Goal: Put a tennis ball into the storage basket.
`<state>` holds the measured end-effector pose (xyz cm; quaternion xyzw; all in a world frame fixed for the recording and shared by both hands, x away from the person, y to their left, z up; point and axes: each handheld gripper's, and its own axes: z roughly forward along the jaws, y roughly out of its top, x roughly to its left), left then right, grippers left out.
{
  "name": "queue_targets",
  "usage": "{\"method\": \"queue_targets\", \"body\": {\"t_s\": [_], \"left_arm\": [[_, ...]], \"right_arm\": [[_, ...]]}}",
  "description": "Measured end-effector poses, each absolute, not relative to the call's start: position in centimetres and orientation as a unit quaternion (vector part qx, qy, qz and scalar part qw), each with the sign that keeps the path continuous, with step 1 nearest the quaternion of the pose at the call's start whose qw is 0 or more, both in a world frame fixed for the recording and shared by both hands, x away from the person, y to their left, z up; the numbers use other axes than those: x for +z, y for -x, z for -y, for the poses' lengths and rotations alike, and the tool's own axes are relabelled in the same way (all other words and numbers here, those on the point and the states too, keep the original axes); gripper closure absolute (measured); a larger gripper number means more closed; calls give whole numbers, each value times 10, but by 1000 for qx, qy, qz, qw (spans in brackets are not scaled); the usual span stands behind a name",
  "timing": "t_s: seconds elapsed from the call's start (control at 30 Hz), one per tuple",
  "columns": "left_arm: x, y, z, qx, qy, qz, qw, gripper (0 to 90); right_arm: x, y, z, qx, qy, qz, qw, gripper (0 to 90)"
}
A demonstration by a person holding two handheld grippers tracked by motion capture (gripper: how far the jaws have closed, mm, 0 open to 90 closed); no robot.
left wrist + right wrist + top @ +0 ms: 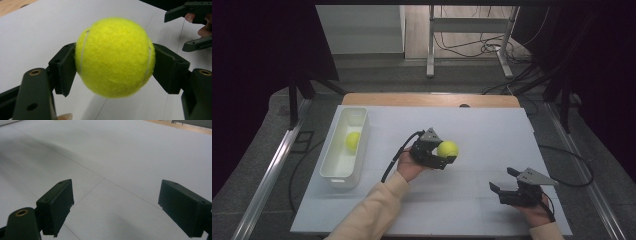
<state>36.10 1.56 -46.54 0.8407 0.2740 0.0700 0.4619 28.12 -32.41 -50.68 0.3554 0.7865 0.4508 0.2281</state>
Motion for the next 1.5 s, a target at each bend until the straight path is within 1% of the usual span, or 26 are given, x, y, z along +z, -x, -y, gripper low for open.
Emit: {"method": "queue_targets", "body": {"t_s": [1.03,1.5], "left_arm": [[-457,-345,-55,90,-827,-288,475,269],[-440,-338,-75,103,-817,-293,486,268]], "right_arm": [[-507,-280,323,450,-356,-787,228,136],[-507,-280,323,448,-356,-787,230,136]]}}
